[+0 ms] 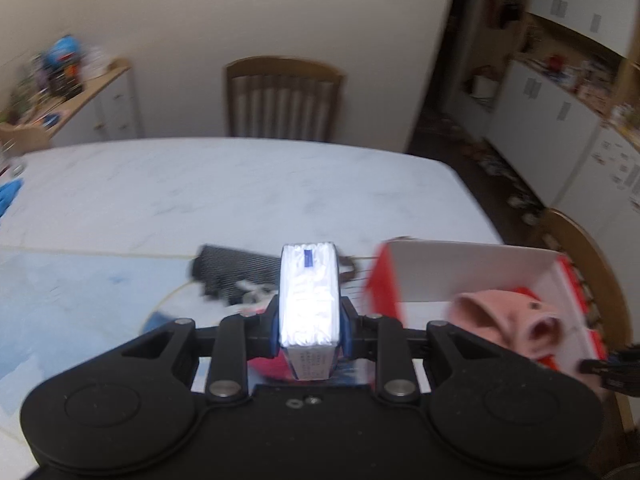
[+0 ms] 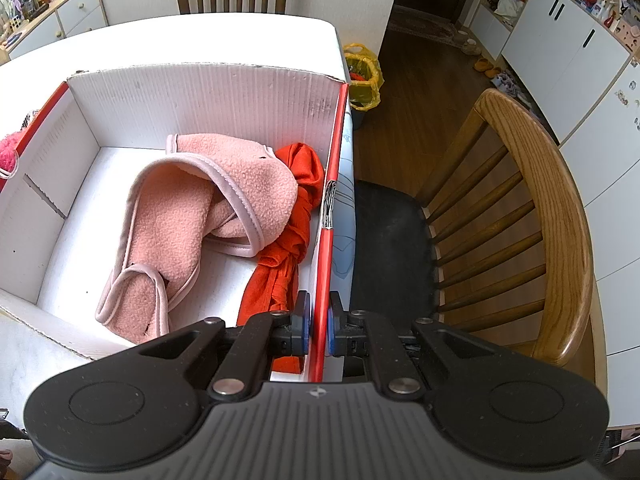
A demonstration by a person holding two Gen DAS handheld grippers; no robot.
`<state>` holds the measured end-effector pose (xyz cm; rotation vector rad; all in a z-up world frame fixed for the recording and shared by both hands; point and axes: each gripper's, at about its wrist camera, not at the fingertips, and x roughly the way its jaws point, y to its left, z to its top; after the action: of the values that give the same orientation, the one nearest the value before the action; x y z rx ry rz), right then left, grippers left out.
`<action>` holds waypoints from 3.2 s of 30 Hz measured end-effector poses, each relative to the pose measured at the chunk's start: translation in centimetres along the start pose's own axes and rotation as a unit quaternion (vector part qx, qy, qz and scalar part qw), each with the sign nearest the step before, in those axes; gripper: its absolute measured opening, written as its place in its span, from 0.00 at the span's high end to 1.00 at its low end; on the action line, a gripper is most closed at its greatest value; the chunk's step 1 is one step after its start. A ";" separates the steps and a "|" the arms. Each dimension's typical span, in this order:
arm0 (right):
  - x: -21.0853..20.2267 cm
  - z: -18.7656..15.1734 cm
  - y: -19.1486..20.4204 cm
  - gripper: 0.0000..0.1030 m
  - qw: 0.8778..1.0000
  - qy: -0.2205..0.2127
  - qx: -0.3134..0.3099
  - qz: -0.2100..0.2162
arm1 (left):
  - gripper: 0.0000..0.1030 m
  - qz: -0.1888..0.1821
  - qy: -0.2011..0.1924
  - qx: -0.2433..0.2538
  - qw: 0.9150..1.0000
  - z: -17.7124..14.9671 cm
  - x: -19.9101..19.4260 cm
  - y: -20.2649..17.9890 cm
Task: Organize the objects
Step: 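Carry the card box into the white box with the left gripper and release, then move the left gripper to the pile and grasp the doll-face keychain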
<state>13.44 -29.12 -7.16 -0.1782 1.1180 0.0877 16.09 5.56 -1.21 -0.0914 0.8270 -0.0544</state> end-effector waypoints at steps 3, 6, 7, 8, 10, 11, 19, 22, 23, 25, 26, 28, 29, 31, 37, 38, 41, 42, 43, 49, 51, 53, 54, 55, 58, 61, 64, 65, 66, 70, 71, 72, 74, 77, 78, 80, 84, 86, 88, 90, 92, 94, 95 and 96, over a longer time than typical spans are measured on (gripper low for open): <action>0.0 0.0 0.0 0.92 1.000 0.000 0.000 0.000 | 0.76 -0.030 -0.002 0.026 0.999 0.2 -0.3 -2.3; 0.0 0.0 0.0 0.92 1.000 0.000 0.000 0.000 | 0.76 -0.054 0.002 0.049 0.997 0.3 -0.1 -4.7; 0.0 0.0 0.0 0.92 1.000 0.000 0.000 0.000 | 0.76 -0.061 0.003 0.057 0.997 0.3 0.0 -5.4; 0.0 0.0 0.0 0.92 1.000 0.000 0.000 0.000 | 0.76 -0.068 0.004 0.065 0.996 0.1 0.0 -6.2; 0.0 0.0 0.0 0.92 1.000 0.000 0.001 0.000 | 0.76 -0.079 0.007 0.081 0.994 -0.2 0.3 -7.4; 0.0 0.0 0.0 0.93 1.000 0.000 0.001 0.001 | 0.76 -0.082 0.010 0.089 0.993 -0.3 0.6 -8.0; 0.0 0.1 0.0 0.92 1.000 -0.001 0.000 0.000 | 0.76 -0.091 0.045 0.146 0.984 -1.9 3.5 -12.6; 0.0 0.1 0.0 0.92 1.000 -0.001 0.000 0.000 | 0.76 -0.086 0.069 0.166 0.980 -2.6 5.2 -13.7; 0.0 0.0 0.0 0.92 1.000 -0.001 -0.001 0.000 | 0.76 -0.083 0.077 0.172 0.979 -2.9 5.7 -14.0; 0.0 0.0 0.1 0.92 1.000 -0.002 -0.001 0.000 | 0.76 -0.077 0.096 0.182 0.976 -3.4 6.8 -14.5; 0.0 0.0 0.1 0.92 1.000 -0.002 -0.002 0.000 | 0.76 -0.078 0.107 0.187 0.973 -3.6 7.4 -14.7; 0.0 0.0 0.1 0.92 1.000 -0.002 -0.001 0.000 | 0.76 -0.079 0.134 0.196 0.968 -3.9 8.5 -14.9; 0.0 0.0 0.1 0.92 1.000 -0.002 -0.001 0.001 | 0.76 -0.082 0.148 0.198 0.965 -4.0 9.0 -15.1; 0.1 0.0 0.2 0.92 1.000 -0.002 -0.001 0.001 | 0.76 -0.083 0.166 0.202 0.962 -4.1 9.8 -15.1; 0.1 0.1 0.3 0.92 1.000 -0.003 0.001 0.004 | 0.75 -0.087 0.205 0.206 0.953 -3.9 12.2 -15.2; 0.1 0.2 0.4 0.92 1.000 -0.003 0.001 0.004 | 0.75 -0.087 0.211 0.209 0.951 -3.9 12.6 -15.2; 0.1 0.1 0.3 0.92 1.000 -0.004 0.001 0.006 | 0.73 -0.072 0.215 0.216 0.950 -3.6 13.7 -15.5; 0.1 0.1 0.2 0.93 1.000 -0.004 0.001 0.006 | 0.73 -0.066 0.217 0.217 0.950 -3.6 14.0 -15.4; 0.1 0.0 0.1 0.93 1.000 -0.004 0.000 0.007 | 0.73 -0.061 0.216 0.218 0.950 -3.5 14.2 -15.4; 0.0 -0.2 -0.3 0.93 1.000 -0.005 -0.001 0.009 | 0.69 -0.043 0.211 0.223 0.951 -3.1 15.2 -15.5; 0.0 -0.2 -0.3 0.93 1.000 -0.005 -0.001 0.009 | 0.69 -0.038 0.211 0.219 0.952 -2.8 15.6 -15.5; 0.0 -0.3 -0.3 0.93 1.000 -0.005 -0.001 0.009 | 0.68 -0.037 0.209 0.216 0.953 -2.7 15.6 -15.4; 0.0 -0.3 -0.3 0.93 1.000 -0.004 -0.001 0.009 | 0.67 -0.039 0.207 0.214 0.954 -2.7 15.5 -15.3; 0.0 -0.3 -0.3 0.93 1.000 -0.004 0.000 0.010 | 0.66 -0.040 0.205 0.212 0.955 -2.6 15.4 -15.2; 0.1 -0.3 -0.4 0.93 1.000 -0.003 0.001 0.011 | 0.60 -0.048 0.194 0.206 0.958 -2.5 14.7 -15.0; 0.1 -0.3 -0.5 0.93 1.000 -0.003 0.000 0.011 | 0.55 -0.054 0.182 0.205 0.960 -2.0 13.9 -15.2; 0.1 -0.3 -0.5 0.93 1.000 -0.003 0.001 0.011 | 0.53 -0.064 0.170 0.197 0.963 -1.7 12.6 -14.8; 0.1 -0.3 -0.5 0.93 1.000 -0.003 0.001 0.011 | 0.53 -0.066 0.166 0.195 0.964 -1.7 12.2 -14.7; 0.1 -0.3 -0.5 0.93 1.000 -0.003 0.000 0.011 | 0.53 -0.067 0.161 0.193 0.966 -1.6 11.7 -14.6; 0.1 -0.3 -0.5 0.93 1.000 -0.003 0.001 0.011 | 0.53 -0.073 0.146 0.178 0.970 -1.3 10.0 -13.8; 0.1 -0.3 -0.5 0.93 1.000 -0.003 0.000 0.011 | 0.53 -0.074 0.142 0.173 0.972 -1.2 9.6 -13.5; 0.1 -0.3 -0.5 0.93 1.000 -0.003 0.001 0.011 | 0.53 -0.076 0.138 0.170 0.973 -1.1 9.2 -13.3; 0.1 -0.3 -0.5 0.93 1.000 -0.003 0.001 0.011 | 0.52 -0.077 0.132 0.163 0.975 -1.1 8.6 -12.8; 0.1 -0.3 -0.5 0.93 1.000 -0.003 0.001 0.011 | 0.50 -0.075 0.120 0.155 0.978 -1.0 7.5 -12.2; 0.1 -0.3 -0.5 0.93 1.000 -0.003 0.001 0.011 | 0.47 -0.075 0.115 0.153 0.979 -1.0 7.2 -12.0; 0.1 -0.3 -0.5 0.93 1.000 -0.003 0.001 0.011 | 0.40 -0.072 0.102 0.148 0.981 -1.0 6.3 -11.5; 0.1 -0.3 -0.5 0.93 1.000 -0.003 0.001 0.011 | 0.32 -0.066 0.080 0.136 0.985 -0.9 4.8 -10.3; 0.1 -0.3 -0.5 0.93 1.000 -0.003 0.001 0.011 | 0.28 -0.066 0.072 0.126 0.987 -1.0 4.3 -9.6; 0.1 -0.3 -0.5 0.93 1.000 -0.003 0.001 0.011 | 0.22 -0.061 0.064 0.118 0.989 -1.1 3.8 -8.8; 0.1 -0.3 -0.5 0.93 1.000 -0.003 0.001 0.011 | 0.19 -0.055 0.057 0.112 0.990 -1.2 3.5 -7.9; 0.1 -0.3 -0.5 0.93 1.000 -0.003 0.001 0.011 | 0.15 -0.048 0.053 0.106 0.992 -1.2 3.2 -7.1; 0.1 -0.3 -0.5 0.93 1.000 -0.003 0.001 0.011 | 0.09 -0.041 0.048 0.096 0.993 -1.3 2.9 -6.1; 0.1 -0.3 -0.5 0.93 1.000 -0.004 0.002 0.011 | 0.07 -0.037 0.045 0.090 0.994 -1.4 2.8 -5.6; 0.1 -0.3 -0.5 0.93 1.000 -0.004 0.004 0.011 | 0.05 -0.035 0.042 0.085 0.995 -1.4 2.7 -5.1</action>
<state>13.28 -29.65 -7.35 -0.1587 1.1124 0.1029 16.81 0.17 -3.56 0.0434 0.8996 -0.1951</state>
